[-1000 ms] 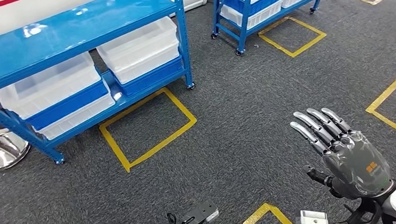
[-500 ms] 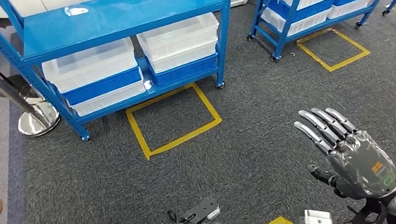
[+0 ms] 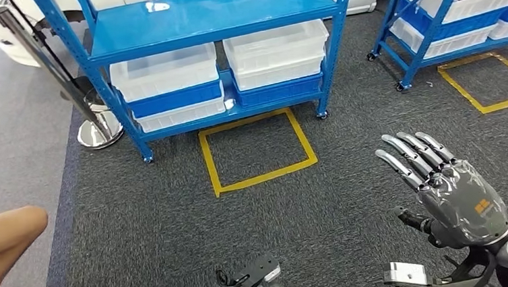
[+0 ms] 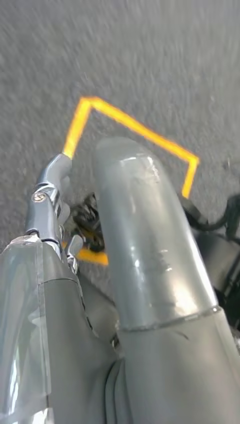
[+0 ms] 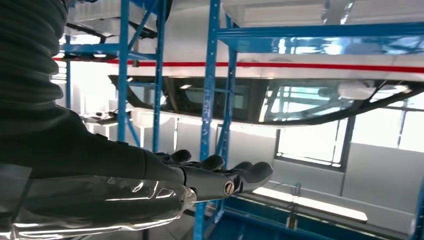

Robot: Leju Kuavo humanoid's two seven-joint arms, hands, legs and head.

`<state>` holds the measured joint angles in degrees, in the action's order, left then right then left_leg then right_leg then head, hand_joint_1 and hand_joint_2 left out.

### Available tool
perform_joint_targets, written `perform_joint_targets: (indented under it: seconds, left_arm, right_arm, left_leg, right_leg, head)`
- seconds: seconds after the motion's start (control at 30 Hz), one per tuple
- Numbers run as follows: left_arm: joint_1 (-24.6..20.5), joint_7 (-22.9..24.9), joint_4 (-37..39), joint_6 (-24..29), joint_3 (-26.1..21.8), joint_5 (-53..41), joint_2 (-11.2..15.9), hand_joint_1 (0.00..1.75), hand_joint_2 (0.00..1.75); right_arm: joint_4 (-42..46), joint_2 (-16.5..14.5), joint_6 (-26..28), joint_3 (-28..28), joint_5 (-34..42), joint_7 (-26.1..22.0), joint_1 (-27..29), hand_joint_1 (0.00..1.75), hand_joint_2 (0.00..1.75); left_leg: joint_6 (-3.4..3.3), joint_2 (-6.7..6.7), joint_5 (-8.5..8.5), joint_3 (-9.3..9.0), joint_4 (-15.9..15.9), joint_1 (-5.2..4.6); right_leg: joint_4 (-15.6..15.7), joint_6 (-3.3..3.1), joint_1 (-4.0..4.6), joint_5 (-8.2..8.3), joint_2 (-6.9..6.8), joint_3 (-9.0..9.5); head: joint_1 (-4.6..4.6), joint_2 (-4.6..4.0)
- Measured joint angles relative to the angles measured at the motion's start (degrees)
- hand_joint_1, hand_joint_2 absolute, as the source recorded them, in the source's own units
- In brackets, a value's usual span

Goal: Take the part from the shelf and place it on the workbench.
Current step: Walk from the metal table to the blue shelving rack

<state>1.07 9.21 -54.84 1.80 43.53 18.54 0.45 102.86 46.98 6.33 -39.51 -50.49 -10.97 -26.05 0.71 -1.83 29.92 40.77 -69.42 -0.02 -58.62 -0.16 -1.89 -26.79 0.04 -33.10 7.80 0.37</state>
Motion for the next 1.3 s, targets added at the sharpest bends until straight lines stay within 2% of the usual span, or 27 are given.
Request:
perform_joint_targets:
  seconds: [0.03,0.07,0.1,0.17,0.23,0.27,0.3,0.37,0.43,0.5,0.53,0.57,0.6,0.63,0.67,0.7,0.77,0.8,0.87,0.9,0.93,1.0,1.07,1.1,1.13,1.23,1.3]
  left_arm:
    - [0.4,-1.3,0.0,0.2,0.0,0.0,0.4,0.00,0.00]
    - [0.9,-2.5,0.0,0.2,0.0,0.0,1.0,0.00,0.00]
    - [1.5,-3.4,0.0,0.3,0.0,0.0,1.6,0.00,0.00]
    - [2.3,-4.3,0.0,0.3,0.0,0.0,2.7,0.00,0.00]
    - [2.6,-4.6,-0.1,0.5,0.0,0.1,3.5,0.00,0.00]
    - [2.7,-4.6,-0.2,0.6,0.0,0.1,3.8,0.00,0.00]
    - [2.7,-4.5,-0.3,0.9,0.0,0.2,4.0,0.00,0.00]
    - [2.8,-4.3,-0.7,1.3,0.0,0.2,4.3,0.00,0.00]
    - [2.6,-4.0,-1.2,1.5,0.0,0.4,4.5,0.00,0.00]
    - [2.3,-3.8,-1.6,1.5,0.0,0.7,4.5,0.00,0.00]
    - [2.2,-3.8,-1.8,1.5,0.0,0.9,4.6,0.00,0.00]
    - [2.2,-3.7,-1.8,1.5,0.0,1.0,4.6,0.00,0.00]
    - [2.2,-3.6,-1.9,1.5,0.0,1.1,4.7,0.00,0.00]
    - [2.2,-3.5,-2.0,1.4,0.0,1.2,4.7,0.00,0.00]
    - [2.1,-3.4,-2.1,1.4,0.0,1.2,4.8,0.00,0.00]
    - [2.0,-3.3,-2.3,1.3,0.0,1.2,4.8,0.00,0.00]
    - [1.7,-3.2,-2.5,1.0,0.0,1.2,4.8,0.00,0.00]
    - [1.6,-3.1,-2.6,0.9,0.0,1.1,4.9,0.00,0.00]
    - [1.7,-3.1,-2.7,0.6,0.0,1.0,5.0,0.00,0.00]
    - [1.6,-3.1,-2.8,0.5,0.0,1.0,5.1,0.00,0.00]
    - [1.6,-3.1,-2.9,0.5,0.0,1.0,5.1,0.00,0.00]
    - [1.3,-3.1,-3.0,0.4,0.0,1.0,5.2,0.00,0.00]
    - [1.1,-3.0,-3.0,0.3,0.1,0.9,5.2,0.00,0.00]
    - [1.1,-3.0,-3.0,0.2,0.1,0.9,5.2,0.00,0.00]
    - [1.0,-2.9,-3.0,0.2,0.1,0.8,5.2,0.00,0.00]
    - [0.9,-2.9,-3.2,0.1,0.2,0.8,5.4,0.00,0.00]
    - [0.9,-2.8,-3.5,-0.1,0.2,0.8,5.5,0.00,0.00]
  right_arm:
    - [0.0,-0.3,-0.7,-0.2,0.0,0.2,-0.5,0.00,1.75]
    - [-0.1,-0.8,-1.2,-0.6,-0.1,0.4,-1.0,0.00,1.75]
    - [-0.1,-1.2,-1.6,-1.0,-0.1,0.7,-1.5,0.00,1.75]
    - [-0.2,-1.7,-1.8,-1.7,-0.1,1.1,-2.3,0.00,1.75]
    - [-0.2,-1.7,-1.7,-2.1,0.0,1.3,-2.9,0.00,1.75]
    - [-0.2,-1.7,-1.7,-2.3,0.1,1.3,-3.3,0.00,1.75]
    - [-0.2,-1.8,-1.7,-2.5,0.3,1.4,-3.7,0.00,1.75]
    - [-0.2,-1.9,-1.8,-2.8,0.6,1.5,-4.7,0.00,1.75]
    - [-0.2,-2.1,-2.0,-3.0,1.1,1.7,-5.8,0.00,1.75]
    - [-0.2,-2.1,-2.2,-3.2,1.5,1.8,-6.4,0.00,1.75]
    - [-0.3,-2.1,-2.2,-3.3,1.7,1.8,-6.5,0.00,1.75]
    - [-0.3,-2.1,-2.2,-3.4,1.8,1.8,-6.6,0.00,1.75]
    - [-0.4,-2.1,-2.3,-3.6,2.0,1.8,-6.7,0.00,1.75]
    - [-0.4,-2.2,-2.4,-3.6,2.1,1.7,-6.9,0.00,1.75]
    - [-0.4,-2.2,-2.5,-3.7,2.2,1.6,-7.2,0.00,1.75]
    - [-0.4,-2.2,-2.6,-3.7,2.4,1.6,-7.6,0.00,1.75]
    - [-0.5,-2.1,-2.7,-3.7,2.7,1.5,-8.2,0.00,1.75]
    - [-0.6,-2.1,-2.7,-3.7,2.8,1.4,-8.3,0.00,1.31]
    - [-0.6,-2.1,-2.7,-3.7,3.0,1.4,-8.6,0.00,0.44]
    - [-0.6,-2.1,-2.7,-3.7,3.1,1.4,-8.8,0.00,0.00]
    - [-0.7,-2.1,-2.7,-3.7,3.1,1.4,-8.9,0.00,0.00]
    - [-0.8,-2.2,-2.6,-3.6,3.2,1.8,-9.1,0.00,0.00]
    - [-1.1,-2.4,-2.7,-3.6,3.3,2.2,-9.1,0.00,0.00]
    - [-1.3,-2.6,-2.7,-3.6,3.4,2.4,-9.2,0.00,0.00]
    - [-1.6,-2.8,-2.7,-3.6,3.4,2.5,-9.2,0.00,0.00]
    - [-2.1,-3.4,-2.9,-3.2,3.4,2.6,-9.8,0.00,0.00]
    - [-2.4,-3.8,-3.3,-3.0,3.4,2.6,-10.2,0.00,0.00]
  left_leg:
    - [0.13,0.87,1.47,1.65,-3.4,0.11]
    - [0.20,1.22,1.94,2.55,-5.3,0.20]
    - [0.21,1.39,1.30,2.38,-5.1,0.23]
    - [-0.19,2.45,-2.39,-1.27,1.7,0.12]
    - [-1.10,4.71,-4.93,-5.19,9.0,-0.38]
    - [-1.49,5.39,-5.32,-6.05,10.7,-0.65]
    - [-1.77,5.32,-5.25,-6.12,11.1,-0.86]
    - [-2.26,3.99,-5.65,-6.13,11.5,-0.70]
    - [-2.89,2.81,-6.15,-6.42,12.3,-0.24]
    - [-3.19,1.63,-6.39,-6.53,12.5,-0.03]
    - [-3.21,0.98,-6.39,-6.51,12.4,-0.01]
    - [-3.21,0.24,-6.37,-6.50,12.3,0.00]
    - [-3.19,-0.53,-6.33,-6.49,12.2,0.03]
    - [-3.10,-1.31,-6.24,-6.49,12.0,0.09]
    - [-2.94,-2.09,-6.08,-6.47,11.7,0.16]
    - [-2.70,-2.81,-5.87,-6.36,11.3,0.20]
    - [-2.10,-4.17,-5.62,-5.85,10.5,0.21]
    - [-1.76,-4.83,-5.68,-5.56,10.4,0.23]
    - [-1.09,-5.83,-5.89,-5.13,10.5,0.31]
    - [-0.78,-5.15,-5.59,-4.86,10.1,0.24]
    - [-0.47,-3.78,-4.65,-4.20,8.7,0.16]
    - [0.07,-0.21,-1.13,-1.42,2.7,0.19]
    - [0.44,1.13,1.73,1.78,-4.1,0.46]
    - [0.51,1.29,1.72,2.30,-5.3,0.54]
    - [0.49,1.36,0.70,1.74,-4.4,0.58]
    - [-0.29,1.59,-4.23,-4.09,6.6,0.44]
    - [-0.94,1.69,-5.05,-6.08,10.5,0.15]
  right_leg:
    - [0.0,-0.10,0.14,-0.05,-0.82,0.02]
    - [0.0,-0.15,0.25,-0.12,-1.55,0.04]
    - [0.0,-0.18,0.33,-0.19,-2.27,0.11]
    - [-0.1,-0.08,0.51,-0.45,-3.74,0.46]
    - [-0.1,0.23,0.87,-0.81,-5.08,0.85]
    - [-0.1,0.45,1.02,-0.93,-5.66,0.97]
    - [-0.1,0.71,1.12,-1.00,-6.22,1.05]
    - [0.0,1.32,1.05,-1.19,-6.84,1.28]
    - [-2.0,1.82,0.78,-2.81,-4.49,0.54]
    - [-8.5,2.09,0.60,-6.19,-1.16,-2.57]
    - [-12.3,2.19,0.58,-7.64,-0.47,-4.56]
    - [-15.0,2.29,0.56,-8.20,-0.20,-6.13]
    - [-15.8,2.35,0.52,-7.58,-0.13,-6.82]
    - [-14.2,2.39,0.43,-5.88,-0.02,-6.42]
    - [-10.7,2.45,0.26,-3.45,0.47,-5.05]
    - [-7.0,2.45,0.04,-1.68,1.66,-3.43]
    - [-2.0,2.29,-0.15,-0.07,3.77,-1.26]
    - [-1.5,2.07,-0.07,-0.33,4.16,-1.02]
    - [-1.2,1.48,-0.03,-0.16,3.02,-0.93]
    - [-1.1,1.08,-0.12,-0.07,2.45,-0.80]
    - [-0.9,0.63,-0.21,0.01,1.83,-0.69]
    - [-0.7,0.00,-0.09,0.00,0.71,-0.58]
    - [-0.7,-0.18,0.11,-0.06,-0.26,-0.61]
    - [-0.7,-0.19,0.16,-0.08,-0.62,-0.60]
    - [-0.8,-0.17,0.18,-0.11,-0.89,-0.55]
    - [-0.8,0.20,0.34,-0.35,-1.37,-0.23]
    - [-0.8,0.74,0.53,-0.46,-1.50,-0.15]
  head:
    - [0.00,0.00]
    - [0.01,0.00]
    - [0.01,0.00]
    - [0.01,0.00]
    - [-0.01,0.00]
    - [-0.01,0.00]
    - [-0.01,0.00]
    - [-0.01,0.00]
    - [-0.05,0.00]
    - [-0.11,0.00]
    - [-0.14,0.00]
    - [-0.14,0.00]
    - [-0.14,0.00]
    - [-0.15,0.00]
    - [-0.15,0.00]
    - [-0.15,0.00]
    - [-0.13,0.01]
    - [-0.13,0.01]
    - [-0.12,0.00]
    - [-0.10,-0.01]
    - [-0.06,-0.01]
    - [0.00,-0.01]
    - [0.03,0.00]
    - [0.02,0.00]
    - [0.03,0.00]
    - [0.02,0.00]
    - [-0.01,0.00]
